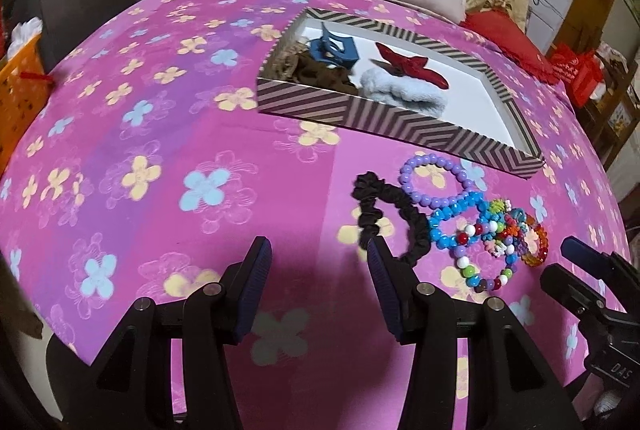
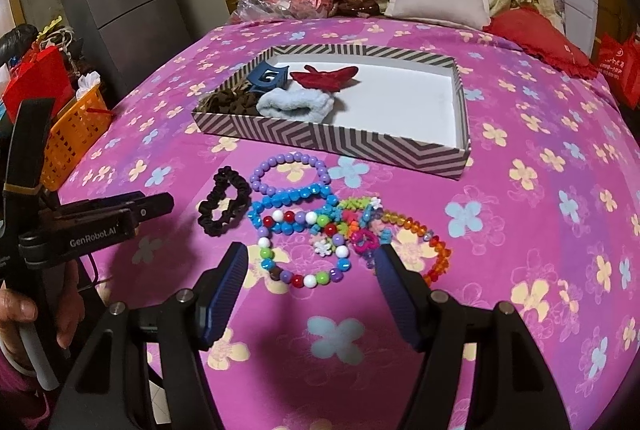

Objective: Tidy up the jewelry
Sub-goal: 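Move the left gripper to the black scrunchie while the right approaches the multicolour bead bracelet, then grasp the black scrunchie with the left gripper while the right grasps the multicolour bead bracelet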

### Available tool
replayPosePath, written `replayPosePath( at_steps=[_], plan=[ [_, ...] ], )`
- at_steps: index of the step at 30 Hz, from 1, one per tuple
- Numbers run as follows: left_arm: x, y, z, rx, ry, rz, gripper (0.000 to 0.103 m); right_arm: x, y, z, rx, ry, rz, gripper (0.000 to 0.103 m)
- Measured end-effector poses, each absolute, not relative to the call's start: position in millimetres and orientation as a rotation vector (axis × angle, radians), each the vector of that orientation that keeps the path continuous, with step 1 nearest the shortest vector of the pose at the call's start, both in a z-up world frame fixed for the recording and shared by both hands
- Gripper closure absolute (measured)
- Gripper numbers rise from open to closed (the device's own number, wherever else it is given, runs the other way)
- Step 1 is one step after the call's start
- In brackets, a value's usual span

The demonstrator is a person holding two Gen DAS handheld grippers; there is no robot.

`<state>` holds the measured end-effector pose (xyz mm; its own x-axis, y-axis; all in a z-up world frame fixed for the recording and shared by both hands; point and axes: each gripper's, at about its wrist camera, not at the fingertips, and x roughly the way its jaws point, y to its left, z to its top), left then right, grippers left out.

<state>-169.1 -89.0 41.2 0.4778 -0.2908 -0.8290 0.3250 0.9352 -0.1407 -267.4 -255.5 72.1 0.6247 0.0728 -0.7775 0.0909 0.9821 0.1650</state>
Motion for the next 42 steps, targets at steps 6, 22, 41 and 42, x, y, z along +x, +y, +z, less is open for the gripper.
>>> replayPosePath(
  at_steps=[6,22,41,42],
  plan=[
    [-166,-103,38,0.067,1.008,-0.390,0.054,-268,-261,76,0.199,0.887,-0.021,0.034],
    [-156,-114,25,0.083,1.053,-0.401,0.054,-264,-255,67,0.128,0.912,0.014,0.057],
    [-148,-118,19,0.094,1.066,-0.396,0.054,-226,-248,40,0.018,0.996,0.019,0.083],
    [-148,-118,19,0.095,1.066,-0.396,0.054,-224,-249,39,0.018,0.997,0.019,0.083]
  ],
)
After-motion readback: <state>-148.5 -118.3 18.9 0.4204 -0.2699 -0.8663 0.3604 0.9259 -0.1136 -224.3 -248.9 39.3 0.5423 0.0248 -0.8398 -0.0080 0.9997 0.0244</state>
